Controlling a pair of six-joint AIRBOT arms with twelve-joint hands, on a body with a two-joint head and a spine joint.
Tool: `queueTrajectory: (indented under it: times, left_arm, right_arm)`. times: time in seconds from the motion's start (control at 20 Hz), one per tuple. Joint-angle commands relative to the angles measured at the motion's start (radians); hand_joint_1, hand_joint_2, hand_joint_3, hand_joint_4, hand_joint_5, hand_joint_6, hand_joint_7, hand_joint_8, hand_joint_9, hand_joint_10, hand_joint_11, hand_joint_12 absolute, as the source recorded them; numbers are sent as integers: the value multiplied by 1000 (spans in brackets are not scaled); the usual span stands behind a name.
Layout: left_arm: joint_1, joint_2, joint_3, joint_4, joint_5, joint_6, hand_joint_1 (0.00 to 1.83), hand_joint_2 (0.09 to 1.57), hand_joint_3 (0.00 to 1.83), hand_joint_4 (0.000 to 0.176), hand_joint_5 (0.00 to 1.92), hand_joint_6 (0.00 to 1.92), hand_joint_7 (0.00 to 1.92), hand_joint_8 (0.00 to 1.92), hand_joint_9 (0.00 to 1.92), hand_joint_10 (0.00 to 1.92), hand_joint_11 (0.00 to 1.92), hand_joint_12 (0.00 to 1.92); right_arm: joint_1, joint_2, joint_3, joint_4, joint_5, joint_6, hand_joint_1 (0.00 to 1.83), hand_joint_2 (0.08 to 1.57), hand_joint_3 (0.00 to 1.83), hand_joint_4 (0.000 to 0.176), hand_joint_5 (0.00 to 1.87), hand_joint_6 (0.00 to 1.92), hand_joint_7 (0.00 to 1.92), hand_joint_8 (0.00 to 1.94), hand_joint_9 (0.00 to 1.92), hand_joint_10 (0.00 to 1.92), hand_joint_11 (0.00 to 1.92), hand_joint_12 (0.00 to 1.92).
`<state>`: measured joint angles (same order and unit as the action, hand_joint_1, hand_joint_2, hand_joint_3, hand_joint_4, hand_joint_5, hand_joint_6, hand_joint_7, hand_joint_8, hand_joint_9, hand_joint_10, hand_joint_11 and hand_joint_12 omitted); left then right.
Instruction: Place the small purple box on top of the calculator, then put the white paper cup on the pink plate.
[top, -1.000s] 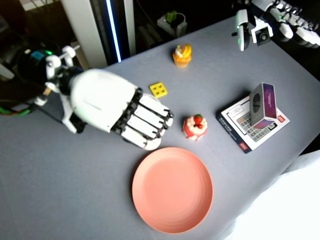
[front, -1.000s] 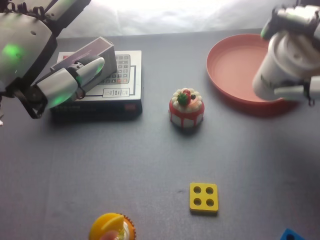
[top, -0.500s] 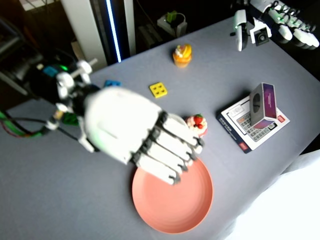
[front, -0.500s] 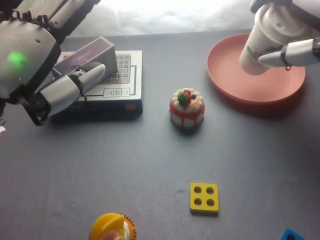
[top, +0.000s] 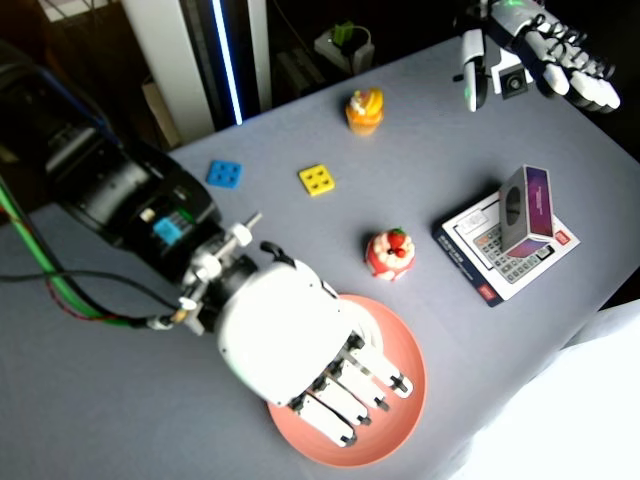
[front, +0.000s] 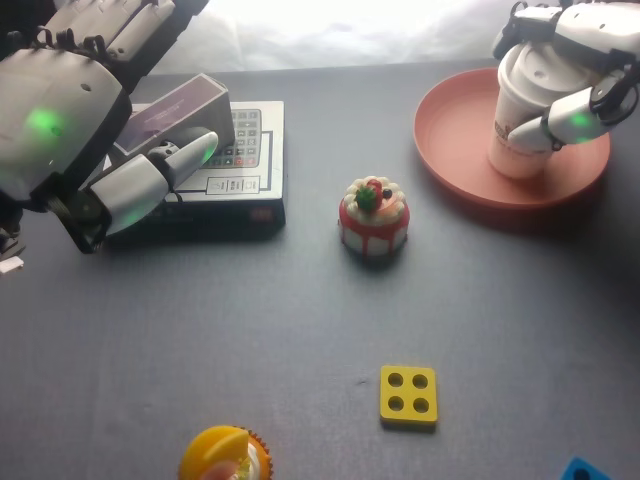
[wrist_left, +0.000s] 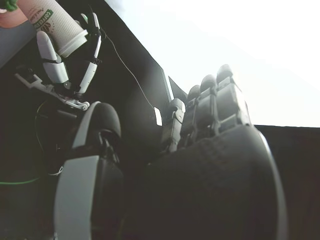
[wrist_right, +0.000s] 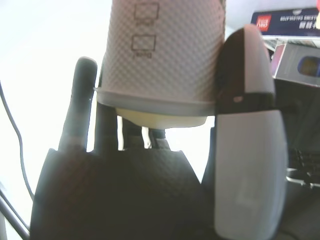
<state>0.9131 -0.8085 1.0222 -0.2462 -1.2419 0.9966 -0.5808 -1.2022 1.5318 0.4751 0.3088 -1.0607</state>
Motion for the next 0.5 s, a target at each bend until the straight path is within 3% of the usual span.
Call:
queueTrajectory:
  times: [0.0, 0.05, 0.1, 0.15, 0.2, 0.25, 0.3, 0.35, 0.4, 0.45]
  left_arm:
    - [-9, -9, 1, 20, -124, -4, 603, 1344, 4, 73, 26, 19, 0, 0, 0, 0, 2, 1]
    - [-8, -9, 1, 20, -125, -5, 586, 1350, 6, 56, 14, 14, 0, 0, 0, 0, 0, 0]
    - [-7, -9, 1, 20, -126, -5, 586, 1350, 6, 56, 14, 14, 0, 0, 0, 0, 0, 0]
    - [-6, -9, 1, 20, -128, -5, 603, 1349, 4, 60, 4, 9, 0, 0, 0, 0, 0, 0]
    - [-6, -9, 1, 20, -128, -6, 603, 1349, 4, 60, 4, 9, 0, 0, 0, 0, 0, 0]
    - [-5, -9, 1, 20, -128, -6, 601, 1342, 0, 67, 11, 11, 0, 0, 0, 0, 0, 0]
    - [-4, -9, 1, 20, -128, -6, 604, 1342, 0, 63, 8, 10, 0, 0, 0, 0, 0, 0]
    - [-4, -10, 1, 20, -128, -6, 591, 1339, 0, 61, 5, 8, 0, 0, 0, 0, 0, 0]
    - [-4, -10, 1, 20, -128, -6, 591, 1339, 0, 61, 5, 8, 0, 0, 0, 0, 0, 0]
    - [-3, -10, 1, 19, -128, -7, 593, 1326, 0, 59, 10, 9, 0, 0, 0, 0, 0, 0]
  right_arm:
    - [15, -4, 7, -2, 89, -3, 1047, 1137, 0, 0, 171, 660, 223, 606, 106, 1229, 0, 1777]
    - [15, -6, 10, -2, 82, -7, 870, 1068, 0, 67, 23, 227, 39, 143, 9, 719, 0, 1461]
    - [15, -6, 10, -2, 78, -11, 870, 1068, 0, 67, 23, 227, 39, 143, 9, 719, 0, 1461]
    - [15, -6, 9, -2, 77, -14, 777, 1008, 0, 72, 0, 8, 1, 5, 4, 245, 0, 939]
    - [15, -6, 7, -2, 77, -16, 777, 1008, 0, 72, 0, 8, 1, 5, 4, 245, 0, 939]
    - [15, -6, 4, -4, 77, -23, 670, 990, 0, 95, 0, 0, 0, 0, 0, 9, 0, 74]
    - [15, -5, 2, -7, 77, -23, 660, 982, 0, 108, 0, 0, 0, 0, 0, 1, 0, 14]
    - [16, -5, -3, -12, 77, -23, 648, 961, 0, 162, 0, 0, 0, 0, 0, 0, 0, 2]
    - [19, -4, -7, -15, 78, -24, 648, 961, 0, 162, 0, 0, 0, 0, 0, 0, 0, 2]
    - [26, -4, -13, -19, 79, -28, 588, 983, 0, 175, 0, 0, 0, 0, 0, 0, 0, 0]
